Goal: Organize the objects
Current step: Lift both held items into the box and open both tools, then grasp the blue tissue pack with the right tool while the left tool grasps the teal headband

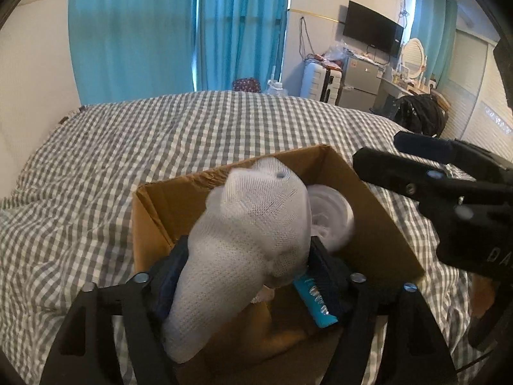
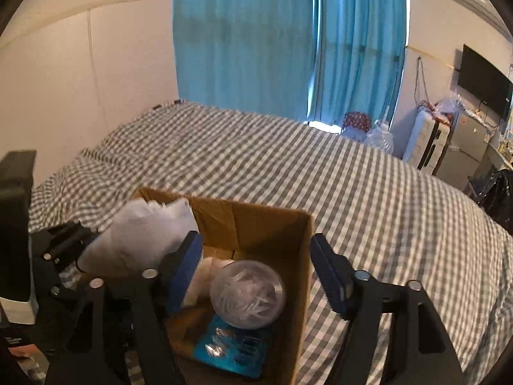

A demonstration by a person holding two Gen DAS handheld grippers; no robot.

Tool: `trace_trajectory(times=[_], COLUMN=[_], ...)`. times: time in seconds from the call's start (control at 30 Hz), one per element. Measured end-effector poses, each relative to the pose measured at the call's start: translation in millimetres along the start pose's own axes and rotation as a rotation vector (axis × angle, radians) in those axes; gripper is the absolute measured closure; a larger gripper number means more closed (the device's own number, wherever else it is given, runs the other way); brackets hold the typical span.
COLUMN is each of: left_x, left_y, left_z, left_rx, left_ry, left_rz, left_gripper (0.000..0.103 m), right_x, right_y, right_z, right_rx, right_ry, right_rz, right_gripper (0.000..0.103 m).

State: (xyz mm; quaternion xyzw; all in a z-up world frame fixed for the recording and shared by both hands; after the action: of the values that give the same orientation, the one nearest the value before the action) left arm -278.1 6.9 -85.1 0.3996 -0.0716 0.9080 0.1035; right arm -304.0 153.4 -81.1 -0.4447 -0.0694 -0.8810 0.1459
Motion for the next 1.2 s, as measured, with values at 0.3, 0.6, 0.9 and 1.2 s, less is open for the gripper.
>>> trace_trajectory(times=[0.3,0.6,0.9,1.2], left_x=[10.2,15.2,-10.9,-56.3], left_y=[-16.7,-30.9,-41.4,-38.7], left_z=[72.0,161.2,206.4,195.3], left_rx=[0.041,0.090,0.117,0.131], left_ry=[-0.086,-0.206,-0.252,-0.214], left_rz=[-0.011,0.014,-0.011,-0.013], left_gripper=[0.014,0.005,0.001,0.000], right_x=[6.6,11.2,-8.2,-49.7], right_y=[-3.7,-0.5,13.6,23.3], right_z=[72.6,180.3,249.4,247.2], right_rx=[-0.041,-0.079,-0.087,-0.064], right_ry=[-0.044,-0.130,-0.174,-0.139], right_rz=[0.016,0.058,0.104,0.086], right_gripper=[0.026,0.025,0.021,0.010])
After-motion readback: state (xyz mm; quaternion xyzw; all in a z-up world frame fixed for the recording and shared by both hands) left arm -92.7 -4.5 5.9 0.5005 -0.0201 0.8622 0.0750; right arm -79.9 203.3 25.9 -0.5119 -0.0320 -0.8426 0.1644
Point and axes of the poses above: each gripper's, at about its wrist camera, not at the fingertips, and z roughly against the way its jaws point, y to its left, x to its top, the point moved 1 cm from there along -z, roughly the way its jaws point, and after that the axes turned 3 degrees about -y, right-handed, at the moved point
